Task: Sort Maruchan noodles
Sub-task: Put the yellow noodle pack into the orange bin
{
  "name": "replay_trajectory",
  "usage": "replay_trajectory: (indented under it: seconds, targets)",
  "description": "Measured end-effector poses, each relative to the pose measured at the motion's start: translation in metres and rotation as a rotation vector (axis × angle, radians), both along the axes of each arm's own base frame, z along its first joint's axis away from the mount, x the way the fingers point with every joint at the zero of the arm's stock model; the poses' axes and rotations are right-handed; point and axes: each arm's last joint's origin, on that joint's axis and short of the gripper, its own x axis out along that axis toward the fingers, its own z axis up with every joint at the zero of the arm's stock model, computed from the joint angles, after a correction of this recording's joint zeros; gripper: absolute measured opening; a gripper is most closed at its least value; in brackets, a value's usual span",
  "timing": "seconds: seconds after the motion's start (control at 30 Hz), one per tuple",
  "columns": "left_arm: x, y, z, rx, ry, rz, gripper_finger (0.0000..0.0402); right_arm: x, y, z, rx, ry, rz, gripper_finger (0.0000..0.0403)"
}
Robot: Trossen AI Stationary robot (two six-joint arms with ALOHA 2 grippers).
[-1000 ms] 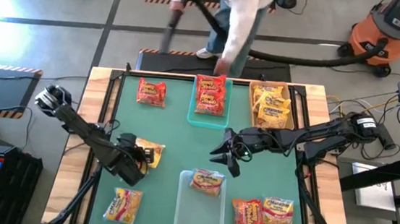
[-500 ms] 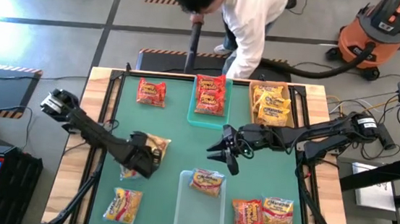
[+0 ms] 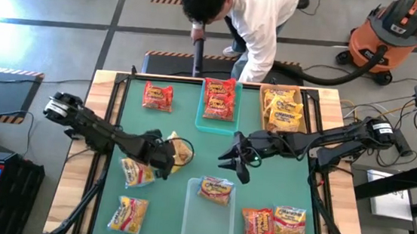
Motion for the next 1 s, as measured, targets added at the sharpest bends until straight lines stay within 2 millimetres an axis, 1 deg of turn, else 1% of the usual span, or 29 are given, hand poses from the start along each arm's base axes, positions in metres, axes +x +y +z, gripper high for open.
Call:
replay_trajectory:
  seconds: [0.1, 0.2, 0.27, 0.33, 0.37, 0.43, 0.53, 0.6, 0.67, 0.77, 0.9, 1.0]
  targets:
    - [0.001, -0.001, 0.008, -0.005, 0.008, -0.045, 0.0038, -0.001, 0.000, -0.003, -0.033, 0.027, 0.011, 0.0139]
    - [0.007, -0.003, 0.029, -0.035, -0.083, -0.024, 0.0038, -0.002, -0.001, -0.005, -0.091, 0.035, 0.034, 0.0139]
    - [0.012, -0.003, 0.045, -0.076, -0.184, 0.057, 0.0038, -0.002, -0.003, -0.006, -0.111, 0.040, 0.035, 0.0139]
    - [0.016, -0.001, 0.057, -0.142, -0.288, 0.221, 0.0038, -0.002, -0.008, -0.006, -0.119, 0.041, 0.001, 0.0139]
    - [0.017, 0.001, 0.059, -0.187, -0.327, 0.325, 0.0038, -0.001, -0.012, -0.006, -0.122, 0.043, -0.028, 0.0139]
    - [0.017, 0.004, 0.058, -0.276, -0.390, 0.537, 0.0038, -0.001, -0.020, -0.006, -0.123, 0.048, -0.096, 0.0139]
    - [0.017, 0.006, 0.050, -0.378, -0.473, 0.833, 0.0038, 0.000, -0.033, -0.006, -0.085, 0.061, -0.234, 0.0139]
    - [0.016, 0.007, 0.044, -0.388, -0.530, 0.983, 0.0038, 0.000, -0.042, -0.006, -0.044, 0.068, -0.322, 0.0139]
    - [0.017, 0.009, 0.038, -0.379, -0.593, 1.096, 0.0038, 0.000, -0.050, -0.006, -0.013, 0.070, -0.375, 0.0139]
    - [0.022, 0.011, 0.031, -0.394, -0.620, 1.184, 0.0038, 0.000, -0.060, -0.005, -0.001, 0.064, -0.416, 0.0139]
    - [0.032, 0.007, 0.021, -0.482, -0.566, 1.181, 0.0038, -0.001, -0.068, -0.006, 0.014, 0.066, -0.445, 0.0139]
    - [0.035, 0.005, 0.010, -0.488, -0.503, 1.187, 0.0038, -0.001, -0.070, -0.006, 0.015, 0.068, -0.452, 0.0139]
